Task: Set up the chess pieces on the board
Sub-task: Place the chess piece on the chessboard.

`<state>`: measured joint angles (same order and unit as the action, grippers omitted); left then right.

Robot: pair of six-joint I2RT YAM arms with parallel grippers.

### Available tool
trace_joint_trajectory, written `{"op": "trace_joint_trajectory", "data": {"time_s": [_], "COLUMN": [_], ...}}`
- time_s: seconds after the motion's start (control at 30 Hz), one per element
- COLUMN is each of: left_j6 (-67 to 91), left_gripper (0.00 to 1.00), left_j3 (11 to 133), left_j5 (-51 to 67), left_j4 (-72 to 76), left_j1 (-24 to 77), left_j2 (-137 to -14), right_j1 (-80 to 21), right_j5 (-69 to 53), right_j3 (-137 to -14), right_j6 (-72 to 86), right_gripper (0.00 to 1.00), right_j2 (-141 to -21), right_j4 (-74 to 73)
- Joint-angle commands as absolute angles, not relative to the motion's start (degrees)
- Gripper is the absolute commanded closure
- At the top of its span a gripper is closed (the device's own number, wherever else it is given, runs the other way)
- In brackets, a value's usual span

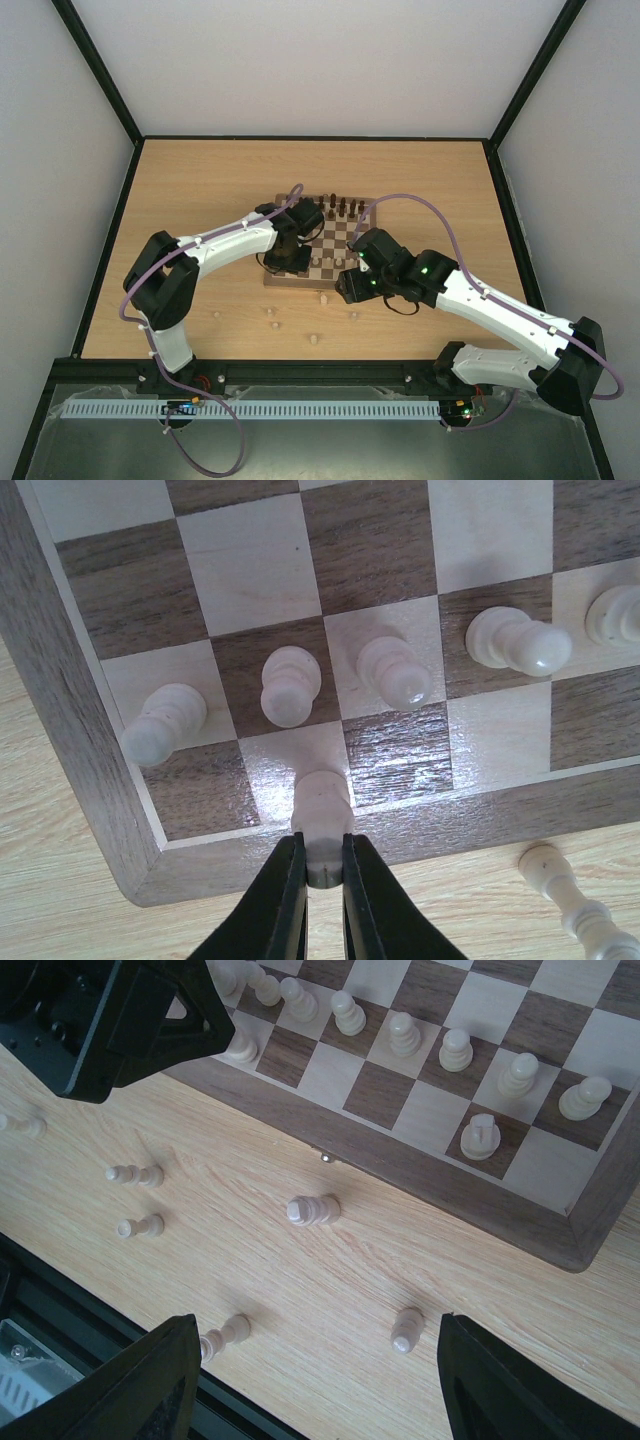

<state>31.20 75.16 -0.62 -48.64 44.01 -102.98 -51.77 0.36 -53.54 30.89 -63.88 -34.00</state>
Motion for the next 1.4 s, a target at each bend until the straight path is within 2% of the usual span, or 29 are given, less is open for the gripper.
{"op": "trace_joint_trajectory", "data": {"time_s": [0.0,0.73,1.3,1.37], "left_j6": [31.0,31.56,32.56,32.61], "left_gripper": [0.96,0.93,0.6,0.53], "left_j3": [75.04,74.78,74.55,75.26], "left_j5": [-1.57,-4.0,-2.09,-2.68], "left_j4": [-49.74,-49.65,-49.35,-49.92], "left_j1": [43.95,43.51,43.72,44.16], "left_j2": [-104.16,-104.37,-99.81,-97.77], "right_j1": [-52.12,-52.16,-52.15,-52.12], "right_j5": [0.73,0.76,0.6,0.7], "right_j3": [-53.5,-52.53,-52.55,-52.49], "right_j6": [30.57,30.37,30.45,30.57], "right_gripper": [0.35,0.35,0.34,0.3], "right_j2": [-64.25,-64.25,-64.69,-64.69], "right_j4": [-36.15,-35.69,-35.44,-35.44]}}
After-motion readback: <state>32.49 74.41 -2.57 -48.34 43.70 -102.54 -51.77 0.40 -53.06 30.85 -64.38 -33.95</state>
